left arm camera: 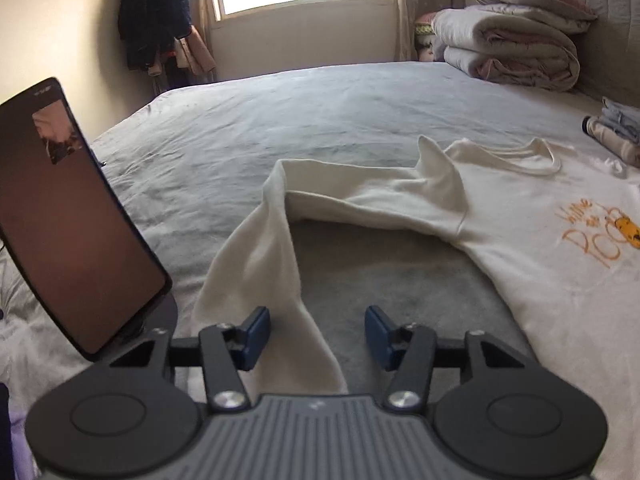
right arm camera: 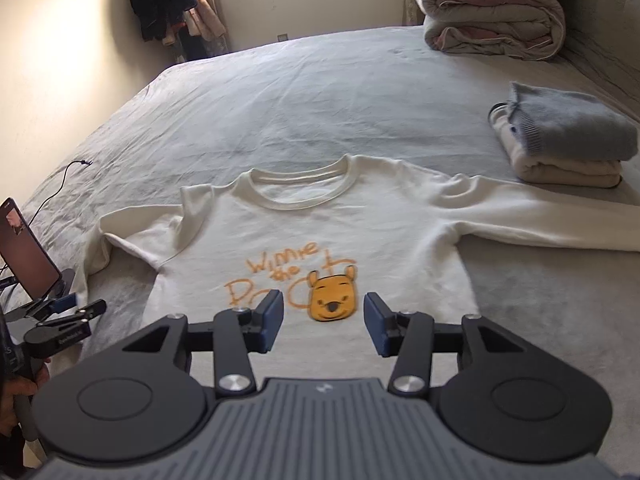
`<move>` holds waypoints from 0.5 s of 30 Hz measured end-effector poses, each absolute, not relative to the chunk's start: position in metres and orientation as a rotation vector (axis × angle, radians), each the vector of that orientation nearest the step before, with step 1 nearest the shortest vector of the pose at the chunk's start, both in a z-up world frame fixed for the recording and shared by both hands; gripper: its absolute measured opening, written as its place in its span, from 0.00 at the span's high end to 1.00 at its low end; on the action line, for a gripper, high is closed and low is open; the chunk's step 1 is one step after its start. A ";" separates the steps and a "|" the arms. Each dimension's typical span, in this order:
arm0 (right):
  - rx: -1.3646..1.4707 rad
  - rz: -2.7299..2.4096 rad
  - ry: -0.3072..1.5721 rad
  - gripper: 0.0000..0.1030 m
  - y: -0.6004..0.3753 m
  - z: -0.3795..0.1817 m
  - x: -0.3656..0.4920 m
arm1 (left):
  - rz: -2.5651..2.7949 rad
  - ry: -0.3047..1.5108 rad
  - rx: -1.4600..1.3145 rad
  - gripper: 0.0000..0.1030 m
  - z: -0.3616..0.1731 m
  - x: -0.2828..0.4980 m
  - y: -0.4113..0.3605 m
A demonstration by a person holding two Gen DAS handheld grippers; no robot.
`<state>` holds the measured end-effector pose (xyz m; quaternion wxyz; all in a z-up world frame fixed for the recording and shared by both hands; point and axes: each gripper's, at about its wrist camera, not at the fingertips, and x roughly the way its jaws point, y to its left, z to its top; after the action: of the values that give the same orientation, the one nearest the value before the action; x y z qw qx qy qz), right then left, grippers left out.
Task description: Fold clothes
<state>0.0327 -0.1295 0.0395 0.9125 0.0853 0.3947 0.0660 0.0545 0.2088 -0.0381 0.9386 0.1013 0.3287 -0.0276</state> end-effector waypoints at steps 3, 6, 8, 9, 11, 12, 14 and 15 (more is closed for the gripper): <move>0.191 0.155 0.816 0.52 -0.110 0.042 0.036 | -0.068 0.684 0.280 0.91 -0.037 0.054 0.208; 0.211 0.161 0.821 0.52 -0.090 0.042 0.038 | -0.061 0.692 0.213 0.98 -0.030 0.058 0.220; 0.214 0.155 0.832 0.52 -0.075 0.043 0.038 | -0.059 0.671 0.120 0.98 -0.021 0.059 0.232; 0.217 0.154 0.834 0.52 -0.069 0.044 0.036 | -0.054 0.655 0.064 0.98 -0.014 0.058 0.241; 0.234 0.161 0.833 0.52 -0.058 0.050 0.030 | -0.059 0.630 -0.032 0.98 -0.006 0.057 0.256; 0.243 0.164 0.832 0.52 -0.053 0.053 0.027 | -0.064 0.619 -0.078 0.98 -0.003 0.056 0.263; 0.237 0.177 0.824 0.52 -0.044 0.061 0.022 | -0.065 0.599 -0.163 0.98 0.001 0.055 0.275; 0.220 0.184 0.815 0.52 -0.038 0.066 0.020 | -0.065 0.589 -0.204 0.98 0.003 0.054 0.280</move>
<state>0.0200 -0.0382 0.0657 0.9081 0.1065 0.3952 0.0890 0.0537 0.2800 0.0028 0.9513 -0.1002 0.2899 -0.0319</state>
